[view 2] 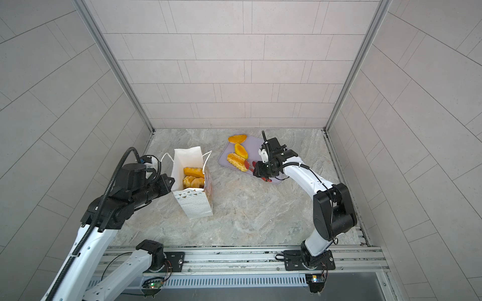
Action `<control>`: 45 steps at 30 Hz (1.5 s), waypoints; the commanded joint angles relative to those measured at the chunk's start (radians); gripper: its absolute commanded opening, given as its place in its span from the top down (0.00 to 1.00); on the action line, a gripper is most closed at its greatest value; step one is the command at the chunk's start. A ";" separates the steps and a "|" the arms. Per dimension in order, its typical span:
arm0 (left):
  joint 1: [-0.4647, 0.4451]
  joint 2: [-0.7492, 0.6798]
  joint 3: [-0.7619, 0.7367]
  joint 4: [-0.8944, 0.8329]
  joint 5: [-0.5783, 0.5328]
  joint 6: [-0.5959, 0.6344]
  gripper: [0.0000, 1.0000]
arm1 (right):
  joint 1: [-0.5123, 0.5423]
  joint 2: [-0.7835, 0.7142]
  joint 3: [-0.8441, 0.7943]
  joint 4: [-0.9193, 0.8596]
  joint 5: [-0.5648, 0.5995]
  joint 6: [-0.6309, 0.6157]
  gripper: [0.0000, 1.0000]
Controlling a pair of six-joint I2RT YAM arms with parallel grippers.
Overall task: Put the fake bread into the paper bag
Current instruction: 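Lower the open tongs around the striped roll with the right gripper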
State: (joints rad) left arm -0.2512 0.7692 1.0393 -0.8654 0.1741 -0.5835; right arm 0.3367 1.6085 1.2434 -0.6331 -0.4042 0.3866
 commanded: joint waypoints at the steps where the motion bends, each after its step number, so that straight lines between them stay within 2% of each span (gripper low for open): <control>1: -0.002 0.001 0.021 -0.009 -0.009 0.013 0.93 | -0.017 -0.007 -0.017 0.035 -0.036 0.015 0.48; 16: -0.002 0.001 0.033 -0.011 -0.007 0.012 0.93 | -0.063 -0.012 -0.101 0.168 -0.173 0.074 0.48; 28: -0.003 0.001 0.033 -0.014 -0.010 0.012 0.93 | -0.068 -0.011 -0.131 0.249 -0.237 0.125 0.51; 45: -0.002 0.000 0.032 -0.018 -0.013 0.013 0.93 | -0.111 -0.058 -0.134 0.241 -0.240 0.146 0.73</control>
State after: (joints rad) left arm -0.2512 0.7731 1.0431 -0.8700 0.1711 -0.5835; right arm 0.2386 1.6062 1.1057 -0.4091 -0.6250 0.5289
